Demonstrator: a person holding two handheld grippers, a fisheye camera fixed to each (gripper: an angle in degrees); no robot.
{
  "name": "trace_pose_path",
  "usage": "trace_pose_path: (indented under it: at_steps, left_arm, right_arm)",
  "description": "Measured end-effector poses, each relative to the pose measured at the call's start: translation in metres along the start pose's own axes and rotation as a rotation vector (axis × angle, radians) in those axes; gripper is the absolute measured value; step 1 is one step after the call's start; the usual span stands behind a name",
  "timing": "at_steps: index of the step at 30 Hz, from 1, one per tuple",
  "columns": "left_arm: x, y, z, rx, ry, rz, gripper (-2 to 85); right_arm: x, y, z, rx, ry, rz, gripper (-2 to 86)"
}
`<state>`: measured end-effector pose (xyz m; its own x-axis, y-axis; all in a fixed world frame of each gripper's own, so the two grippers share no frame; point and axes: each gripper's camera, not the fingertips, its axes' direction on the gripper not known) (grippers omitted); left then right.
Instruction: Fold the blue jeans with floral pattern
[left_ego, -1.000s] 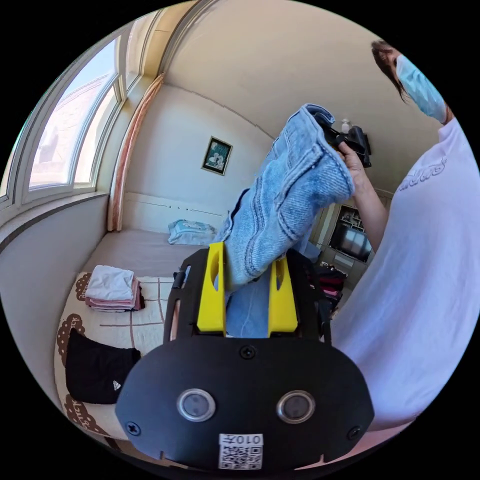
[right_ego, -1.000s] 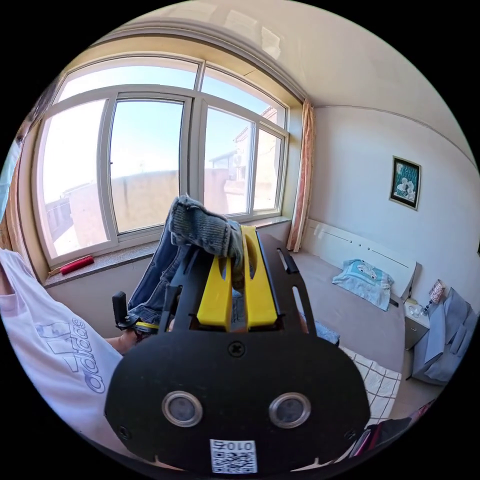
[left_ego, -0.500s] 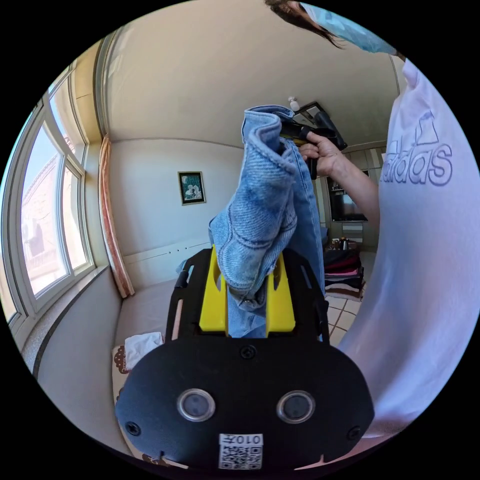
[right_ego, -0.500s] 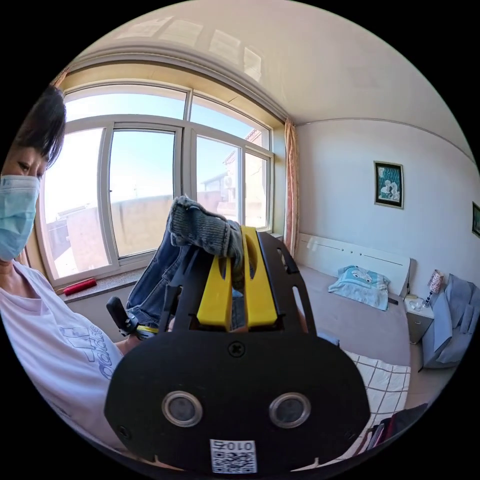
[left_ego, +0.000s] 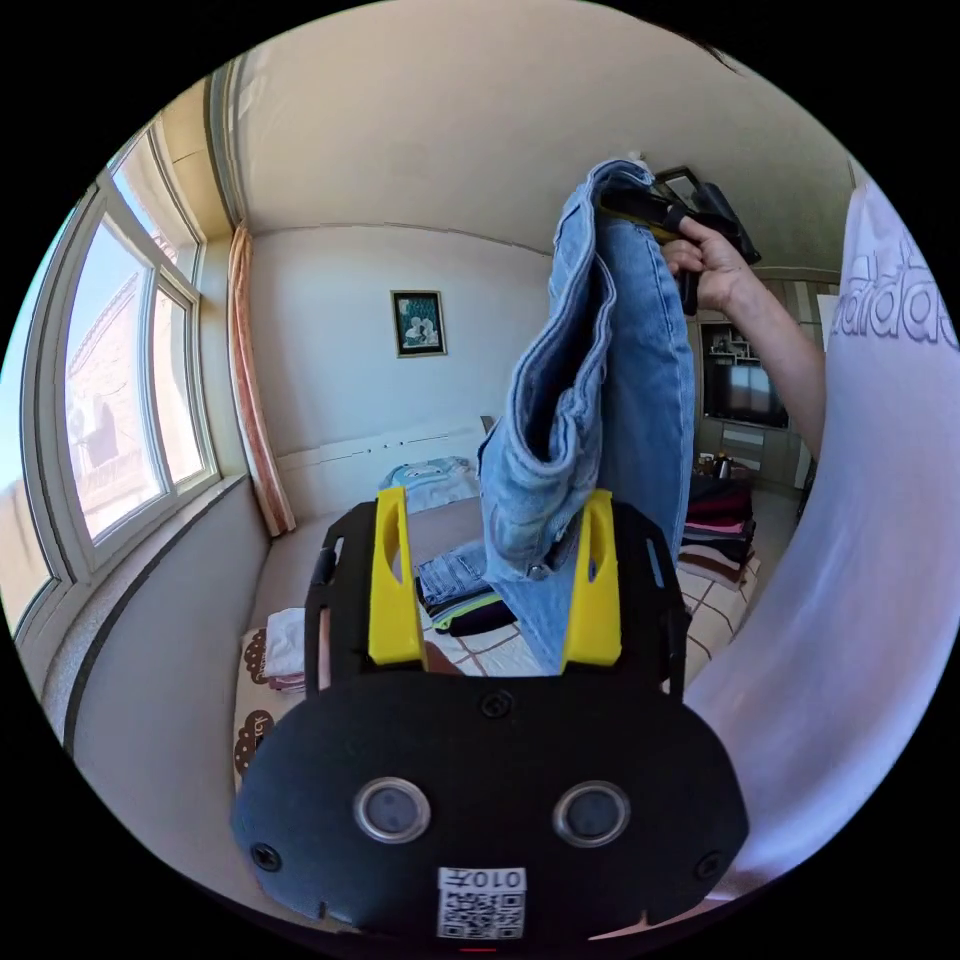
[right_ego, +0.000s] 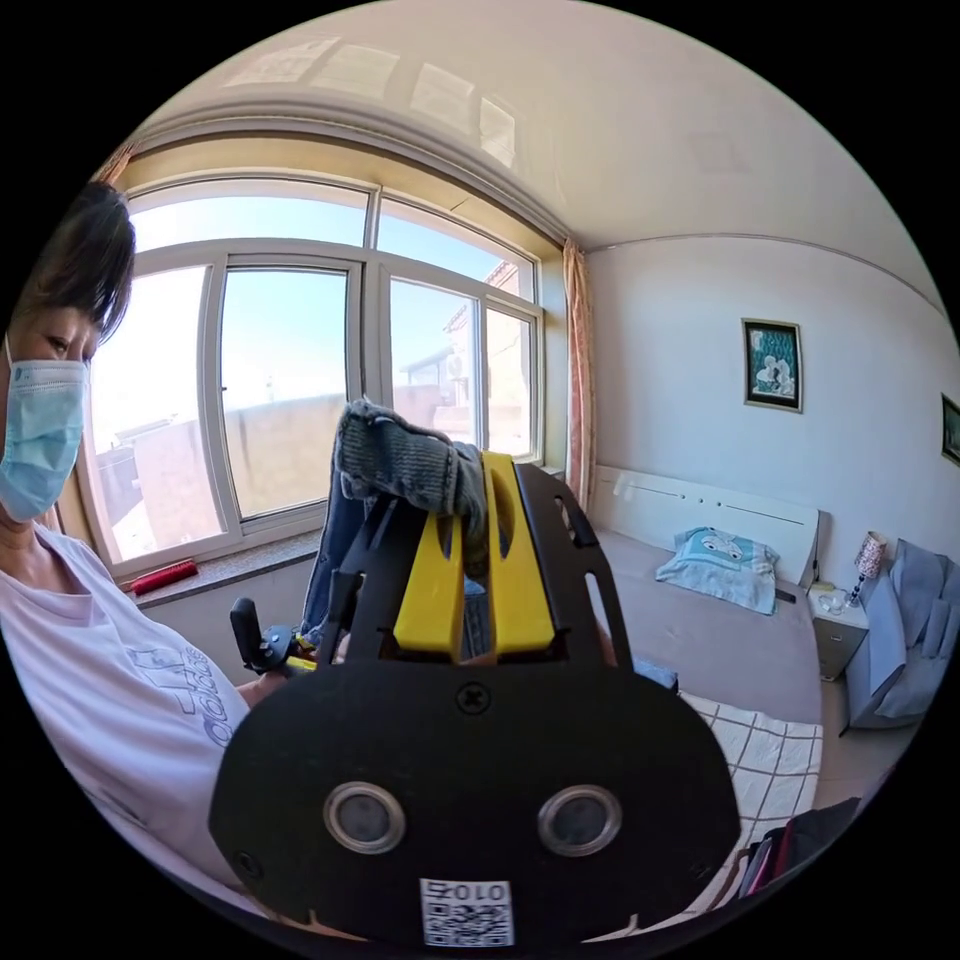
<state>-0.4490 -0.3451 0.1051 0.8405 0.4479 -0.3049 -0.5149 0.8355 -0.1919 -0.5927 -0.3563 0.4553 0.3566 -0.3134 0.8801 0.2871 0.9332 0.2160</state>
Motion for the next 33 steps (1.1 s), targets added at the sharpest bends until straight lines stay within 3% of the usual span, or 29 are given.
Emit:
trace_pose_path:
  at_steps: [4, 10, 13, 18, 23, 29, 33]
  left_arm:
    - [0.027, -0.019, 0.004, 0.061, 0.038, 0.111, 19.9]
    - [0.041, -0.006, 0.028, 0.174, 0.026, 0.081, 15.9]
    - [0.053, -0.012, 0.045, 0.107, 0.025, 0.14, 12.8]
    - [0.024, -0.05, 0.05, -0.011, 0.19, 0.19, 5.7]
    - [-0.02, -0.099, 0.043, -0.15, 0.362, 0.221, 3.9]
    - [-0.042, -0.104, 0.086, -0.179, 0.554, -0.062, 1.4]
    - [-0.01, -0.112, 0.124, -0.223, 0.535, -0.08, 1.3]
  right_arm:
    - [0.001, 0.003, 0.009, -0.017, 0.001, -0.006, 4.6]
    - [0.001, 0.004, 0.015, -0.028, -0.054, -0.052, 4.5]
    - [0.003, 0.008, 0.023, -0.05, -0.024, -0.063, 4.4]
    - [0.029, 0.02, 0.031, -0.08, 0.018, -0.017, 4.0]
    - [0.073, 0.044, 0.055, -0.269, -0.011, -0.006, 3.5]
    - [0.139, 0.121, 0.103, -0.505, -0.067, 0.178, 3.6]
    - [0.183, 0.153, 0.109, -0.541, -0.154, 0.238, 2.5]
